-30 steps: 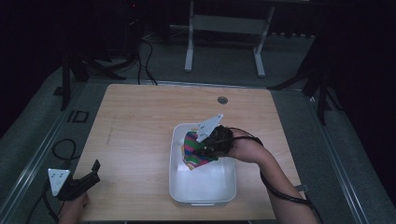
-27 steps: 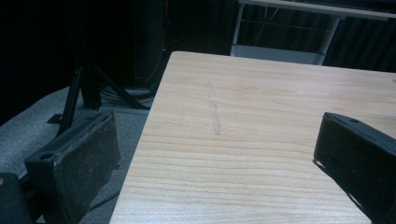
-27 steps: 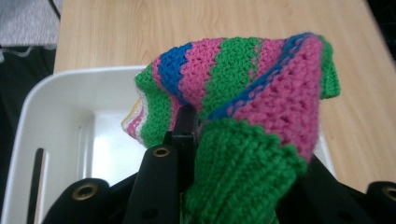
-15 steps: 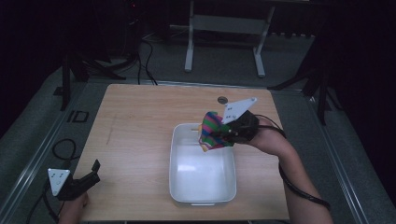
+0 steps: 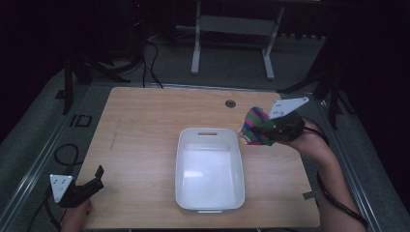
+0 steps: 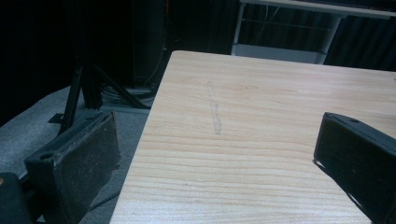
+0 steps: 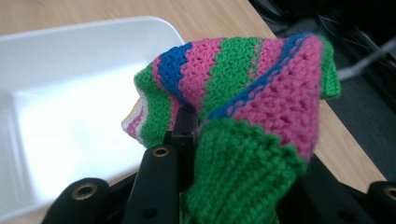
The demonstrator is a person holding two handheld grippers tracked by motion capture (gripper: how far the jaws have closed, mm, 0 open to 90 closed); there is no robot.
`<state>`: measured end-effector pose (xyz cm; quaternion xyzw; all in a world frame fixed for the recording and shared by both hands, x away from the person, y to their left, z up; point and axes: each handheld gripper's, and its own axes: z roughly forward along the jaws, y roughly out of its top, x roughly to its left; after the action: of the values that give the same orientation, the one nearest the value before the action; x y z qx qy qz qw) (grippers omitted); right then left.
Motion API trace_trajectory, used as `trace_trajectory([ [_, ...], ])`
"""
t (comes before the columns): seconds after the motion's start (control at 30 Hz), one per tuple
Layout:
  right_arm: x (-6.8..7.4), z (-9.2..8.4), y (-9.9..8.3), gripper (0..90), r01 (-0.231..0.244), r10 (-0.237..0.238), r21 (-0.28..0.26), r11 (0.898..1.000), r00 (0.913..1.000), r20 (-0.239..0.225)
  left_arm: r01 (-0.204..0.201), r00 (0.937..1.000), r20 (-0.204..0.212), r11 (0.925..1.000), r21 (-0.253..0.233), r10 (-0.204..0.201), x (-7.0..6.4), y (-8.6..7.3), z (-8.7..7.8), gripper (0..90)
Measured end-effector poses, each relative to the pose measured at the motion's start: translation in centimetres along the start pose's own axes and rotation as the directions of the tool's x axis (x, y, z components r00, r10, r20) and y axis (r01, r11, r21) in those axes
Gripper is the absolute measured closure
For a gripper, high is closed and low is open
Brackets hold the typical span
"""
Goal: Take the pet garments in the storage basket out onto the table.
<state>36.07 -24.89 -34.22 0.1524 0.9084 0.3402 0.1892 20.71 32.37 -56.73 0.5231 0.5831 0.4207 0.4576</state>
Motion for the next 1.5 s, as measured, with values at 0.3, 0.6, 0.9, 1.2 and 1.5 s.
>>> trace_trajectory([
  [0.3, -1.3, -0.7, -3.5, 69.2, -0.081, 0.081, -0.003, 0.997, 0.9958, 0.041, 0.001, 1.0, -0.001, 1.0, 0.0, -0.001, -0.1, 0.0, 0.0, 0.9],
  [0.6, -1.8, 3.1, -8.1, 68.9, -0.177, 0.173, 0.057, 0.983, 0.9826, 0.068, 0.003, 1.0, 0.0, 1.0, -0.002, -0.003, 0.0, 0.0, 0.0, 0.9],
  [0.9, -1.4, 7.4, -12.4, 68.5, -0.253, 0.247, 0.092, 0.963, 0.966, 0.077, -0.002, 1.0, 0.002, 1.0, -0.001, 0.002, -0.1, 0.0, 0.0, 0.9],
  [1.2, -0.3, 11.2, -15.1, 66.8, -0.304, 0.299, 0.116, 0.946, 0.9524, 0.06, -0.007, 1.0, 0.002, 1.0, -0.001, 0.007, -0.1, 0.0, 0.0, 0.9],
  [1.5, 0.2, 12.6, -15.5, 58.2, -0.309, 0.303, 0.102, 0.945, 0.95, 0.077, -0.008, 1.0, 0.003, 1.0, -0.002, 0.008, -0.1, 0.0, 0.0, 0.9],
])
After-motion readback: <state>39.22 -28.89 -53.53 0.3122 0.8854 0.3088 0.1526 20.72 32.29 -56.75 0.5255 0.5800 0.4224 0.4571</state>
